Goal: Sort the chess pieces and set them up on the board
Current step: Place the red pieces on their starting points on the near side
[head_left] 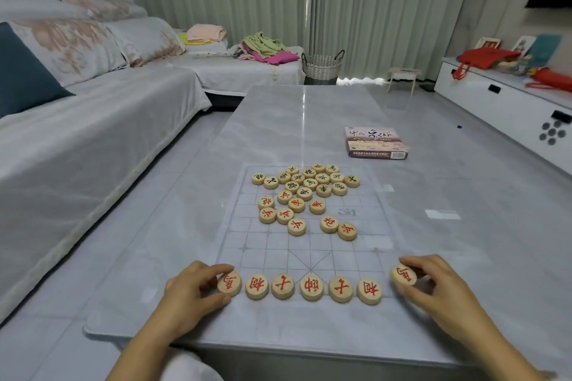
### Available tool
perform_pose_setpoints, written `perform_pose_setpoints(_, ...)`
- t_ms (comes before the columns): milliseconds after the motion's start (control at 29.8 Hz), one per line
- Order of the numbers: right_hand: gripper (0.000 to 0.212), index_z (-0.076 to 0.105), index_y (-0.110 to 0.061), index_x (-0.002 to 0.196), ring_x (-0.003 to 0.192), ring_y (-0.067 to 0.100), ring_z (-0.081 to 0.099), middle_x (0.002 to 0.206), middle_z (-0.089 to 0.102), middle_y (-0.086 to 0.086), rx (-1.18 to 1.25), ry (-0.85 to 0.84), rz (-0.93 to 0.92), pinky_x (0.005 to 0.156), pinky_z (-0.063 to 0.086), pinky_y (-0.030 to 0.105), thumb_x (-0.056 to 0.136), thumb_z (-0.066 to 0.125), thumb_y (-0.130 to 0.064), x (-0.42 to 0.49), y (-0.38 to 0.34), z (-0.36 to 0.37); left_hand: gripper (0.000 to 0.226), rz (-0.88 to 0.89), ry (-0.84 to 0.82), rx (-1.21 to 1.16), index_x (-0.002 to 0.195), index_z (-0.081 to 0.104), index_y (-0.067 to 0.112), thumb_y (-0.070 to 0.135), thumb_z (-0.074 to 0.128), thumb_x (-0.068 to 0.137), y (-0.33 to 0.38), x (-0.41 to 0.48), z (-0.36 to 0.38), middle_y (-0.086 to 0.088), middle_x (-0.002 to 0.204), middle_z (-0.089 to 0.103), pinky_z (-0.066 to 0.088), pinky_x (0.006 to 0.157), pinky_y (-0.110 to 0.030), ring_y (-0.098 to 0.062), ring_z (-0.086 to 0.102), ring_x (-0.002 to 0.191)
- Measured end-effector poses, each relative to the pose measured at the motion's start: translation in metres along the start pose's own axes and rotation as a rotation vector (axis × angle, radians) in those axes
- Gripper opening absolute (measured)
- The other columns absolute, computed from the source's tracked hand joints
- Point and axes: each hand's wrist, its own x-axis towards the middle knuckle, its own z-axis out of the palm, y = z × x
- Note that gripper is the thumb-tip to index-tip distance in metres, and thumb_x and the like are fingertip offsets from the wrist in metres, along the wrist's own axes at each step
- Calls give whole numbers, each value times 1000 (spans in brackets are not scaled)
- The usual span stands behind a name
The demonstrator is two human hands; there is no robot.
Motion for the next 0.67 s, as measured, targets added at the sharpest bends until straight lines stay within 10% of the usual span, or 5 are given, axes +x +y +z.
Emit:
perform_pose_setpoints(403, 37, 51, -39, 96, 98, 7, 50, 101, 50, -13, -43, -132, -32, 79, 39, 10, 74, 75, -22, -6, 3, 7, 60, 29, -3, 2, 83, 48, 75, 27, 79, 69, 2, -1, 2, 10, 91, 58, 41, 86, -27, -7, 56, 87)
perform_pose_setpoints(671, 36, 50, -39, 92, 94, 1, 50, 101, 49, -17, -31, -152, 8, 73, 39, 14, 72, 77, -26, -8, 3, 9, 44, 25, -16, 8, 91, 49, 54, 26, 77, 72, 4, -2, 0, 9, 92, 55, 38, 85, -20, -9, 53, 88)
